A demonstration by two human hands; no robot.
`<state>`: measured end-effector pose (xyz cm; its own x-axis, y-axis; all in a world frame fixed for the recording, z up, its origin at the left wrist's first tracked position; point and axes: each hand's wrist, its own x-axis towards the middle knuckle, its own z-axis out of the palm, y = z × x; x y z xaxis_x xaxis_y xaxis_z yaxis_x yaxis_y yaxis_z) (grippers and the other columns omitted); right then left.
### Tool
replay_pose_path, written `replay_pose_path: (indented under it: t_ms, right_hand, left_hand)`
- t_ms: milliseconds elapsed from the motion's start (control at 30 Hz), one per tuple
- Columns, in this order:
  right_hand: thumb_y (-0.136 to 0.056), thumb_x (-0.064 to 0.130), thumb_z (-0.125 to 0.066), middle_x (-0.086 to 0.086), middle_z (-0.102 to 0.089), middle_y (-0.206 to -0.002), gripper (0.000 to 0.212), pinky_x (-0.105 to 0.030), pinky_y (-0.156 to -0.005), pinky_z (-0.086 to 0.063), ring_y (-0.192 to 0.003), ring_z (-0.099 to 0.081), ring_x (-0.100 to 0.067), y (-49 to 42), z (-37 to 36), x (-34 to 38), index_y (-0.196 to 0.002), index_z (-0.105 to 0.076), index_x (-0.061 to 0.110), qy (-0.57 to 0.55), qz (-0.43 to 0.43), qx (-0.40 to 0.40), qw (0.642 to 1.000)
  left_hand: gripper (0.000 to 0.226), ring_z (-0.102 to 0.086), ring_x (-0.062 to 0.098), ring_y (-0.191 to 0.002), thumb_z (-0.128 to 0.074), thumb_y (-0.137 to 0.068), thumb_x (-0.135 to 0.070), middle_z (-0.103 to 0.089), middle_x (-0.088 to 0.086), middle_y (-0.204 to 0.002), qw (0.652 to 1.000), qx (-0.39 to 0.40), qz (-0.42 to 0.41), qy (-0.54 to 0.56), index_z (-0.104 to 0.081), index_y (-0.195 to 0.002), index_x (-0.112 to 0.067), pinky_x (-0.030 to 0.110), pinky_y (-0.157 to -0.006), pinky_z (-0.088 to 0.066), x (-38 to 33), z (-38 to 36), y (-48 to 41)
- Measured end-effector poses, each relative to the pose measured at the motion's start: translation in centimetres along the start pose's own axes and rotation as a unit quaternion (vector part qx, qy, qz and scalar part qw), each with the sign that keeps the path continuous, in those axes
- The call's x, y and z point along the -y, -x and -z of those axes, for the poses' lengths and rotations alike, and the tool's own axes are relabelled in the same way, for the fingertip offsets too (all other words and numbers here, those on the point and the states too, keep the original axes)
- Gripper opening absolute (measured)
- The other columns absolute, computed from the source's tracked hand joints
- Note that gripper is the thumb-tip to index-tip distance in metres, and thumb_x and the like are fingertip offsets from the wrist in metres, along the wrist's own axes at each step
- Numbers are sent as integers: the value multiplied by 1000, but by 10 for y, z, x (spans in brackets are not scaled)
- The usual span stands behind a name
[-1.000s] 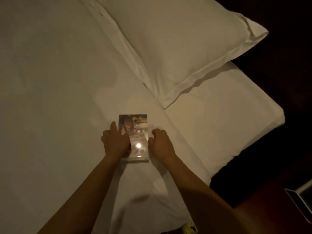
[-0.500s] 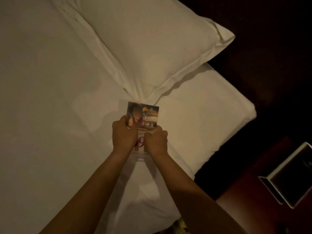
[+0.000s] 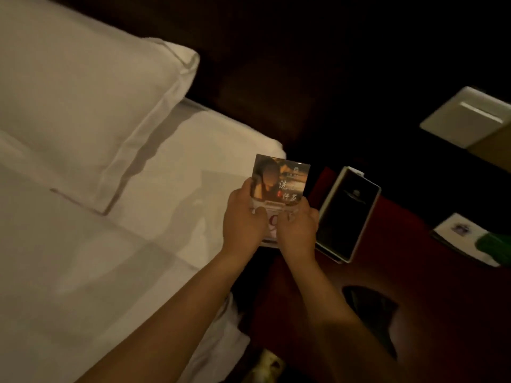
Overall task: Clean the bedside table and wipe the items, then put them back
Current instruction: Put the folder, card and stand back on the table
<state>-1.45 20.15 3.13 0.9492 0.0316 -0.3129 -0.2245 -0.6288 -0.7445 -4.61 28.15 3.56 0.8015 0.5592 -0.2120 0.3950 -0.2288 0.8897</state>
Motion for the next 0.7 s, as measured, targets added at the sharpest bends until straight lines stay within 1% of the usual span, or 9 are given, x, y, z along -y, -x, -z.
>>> replay_pose_path:
  t_ms: [133,233,300,367,433,500,567,633,700]
  right_hand:
    - [-89,5,-44,-18,-41,-129,48,-33,-98,-41,-120,-42,-32,-30,66,-38,-137,-39,10,-8,-5,-55,998]
    - [-90,8,-44,-18,-40,-130,51,-34,-97,-42,-122,-39,-32,-49,110,-68,-140,-35,9,-14,-12,-81,997]
    - [-90,8,-45,-18,-41,-129,50,-33,-95,-41,-121,-39,-31,-61,136,-90,-139,-36,8,-23,-18,-94,995]
    - [-90,8,-45,-18,-41,-128,49,-32,-95,-41,-120,-40,-30,-73,158,-110,-138,-37,7,-35,-27,-107,993]
    - [-90,7,-45,-19,-41,-128,48,-34,-98,-43,-120,-40,-31,-85,177,-129,-137,-37,6,-51,-36,-119,991]
    - [-90,7,-45,-20,-39,-129,52,-33,-100,-40,-122,-39,-32,-96,192,-146,-140,-34,6,-64,-40,-129,989]
    - [-89,7,-46,-20,-38,-132,56,-32,-101,-37,-124,-37,-32,-107,202,-160,-143,-31,8,-80,-40,-135,987]
    - [-88,6,-48,-20,-38,-134,57,-33,-104,-36,-126,-35,-31,-116,208,-171,-143,-30,8,-96,-35,-137,985]
    - [-88,4,-49,-20,-37,-134,58,-34,-106,-36,-127,-33,-30,-125,211,-180,-142,-30,6,-109,-30,-137,984]
  left_hand:
    - [45,-53,-3,-85,-43,-81,2,-54,-19,-93,998,51,-41,5,-52,-109,-33,15,-73,-43,-38,-70,6]
    - [47,-58,-7,-77,-42,-78,3,-59,-18,-87,994,93,-62,9,-51,-102,-37,8,-65,-44,-61,-118,12]
    - [46,-58,-15,-77,-45,-82,-2,-58,-21,-83,990,116,-84,-1,-50,-106,-41,2,-61,-43,-74,-149,17]
    - [44,-60,-8,-86,-46,-86,-6,-58,-22,-88,986,141,-92,-2,-52,-116,-37,7,-67,-46,-84,-180,21]
    - [44,-59,2,-91,-46,-87,-5,-61,-15,-100,983,165,-85,-4,-52,-123,-30,17,-73,-48,-92,-208,23]
    - [45,-56,-3,-83,-46,-88,-3,-59,-17,-94,980,181,-84,-17,-50,-126,-27,15,-68,-45,-97,-233,23]
    - [46,-59,2,-86,-47,-87,-2,-61,-13,-97,977,192,-88,-26,-49,-126,-25,18,-69,-48,-102,-254,21]
    - [43,-62,13,-98,-46,-86,-1,-64,-2,-111,975,202,-92,-25,-50,-123,-24,29,-79,-53,-103,-271,16]
    - [45,-61,15,-106,-46,-85,3,-62,2,-117,973,208,-96,-25,-50,-123,-22,36,-88,-54,-101,-285,10]
